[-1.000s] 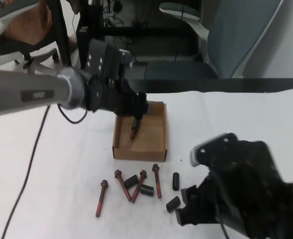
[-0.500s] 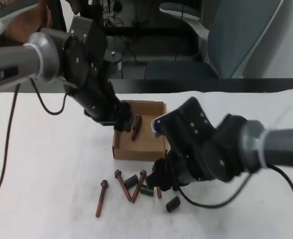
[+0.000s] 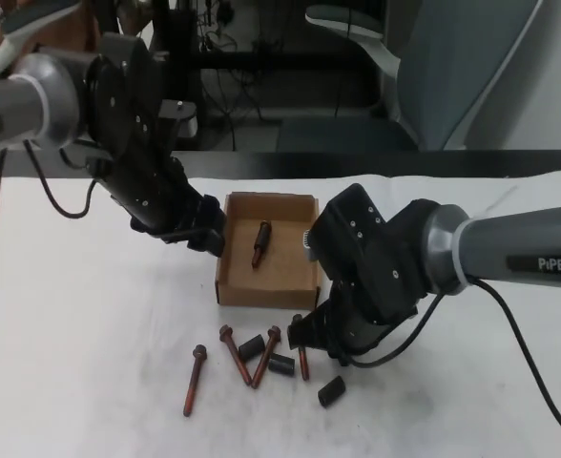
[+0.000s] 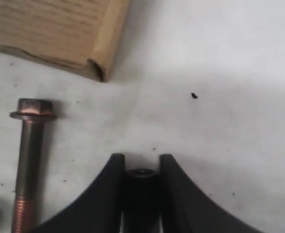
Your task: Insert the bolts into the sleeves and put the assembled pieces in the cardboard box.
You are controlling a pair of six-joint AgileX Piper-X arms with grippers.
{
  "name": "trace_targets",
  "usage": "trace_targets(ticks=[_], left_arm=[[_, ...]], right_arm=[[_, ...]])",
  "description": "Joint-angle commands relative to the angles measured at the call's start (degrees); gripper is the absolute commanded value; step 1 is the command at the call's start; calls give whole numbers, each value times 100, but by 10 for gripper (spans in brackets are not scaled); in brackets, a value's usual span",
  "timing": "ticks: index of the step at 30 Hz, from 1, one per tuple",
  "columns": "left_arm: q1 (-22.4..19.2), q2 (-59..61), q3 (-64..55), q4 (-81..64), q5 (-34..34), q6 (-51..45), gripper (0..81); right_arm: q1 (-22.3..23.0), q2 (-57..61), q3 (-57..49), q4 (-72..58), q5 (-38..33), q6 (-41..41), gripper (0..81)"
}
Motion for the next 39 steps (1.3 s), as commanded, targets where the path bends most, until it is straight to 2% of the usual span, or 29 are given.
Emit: trace_targets(ticks=[1, 6, 10, 13, 16, 18, 21, 24, 35, 36, 37, 39], left_arm=[[86, -126, 3, 11, 184, 66, 700], [140, -310, 626, 20, 744, -370, 700], [79, -809, 1505, 4, 774, -722, 700], [-130, -1154, 2051, -354, 760, -957, 700], [-454, -1277, 2310, -611, 142, -1181, 700], [-704, -1247, 2352, -578, -678, -1272, 700], [-948, -1123, 2351, -679, -1230, -1271, 700], [-1000, -899, 2333, -930, -1455, -1271, 700], [-1000, 18, 2306, -1699, -1463, -1571, 700], [-1000, 52, 2304, -1669, -1481, -1642, 617], [-1000, 67, 2304, -1591, -1485, -1700, 461], [-1000, 75, 2316, -1331, -1482, -1687, 36]], right_arm=[[-30, 155, 15, 65, -240, -91, 0], [-17, 21, 8, 150, -234, -441, 6], [-17, -425, 25, 365, 84, -677, 6], [-27, -835, 91, 410, 176, -759, 6], [-27, -1255, 228, 410, 176, -782, 6], [-27, -1545, 338, 410, 176, -782, 6], [-10, -1944, 527, 438, 176, -782, 6], [4, -2285, 702, 434, 176, -782, 6], [4, -2875, 1114, 508, 129, -760, 6], [4, -2875, 1130, 556, 111, -760, 6], [4, -2875, 1147, 588, 53, -781, 6], [4, -2927, 1232, 574, -44, -784, 6]])
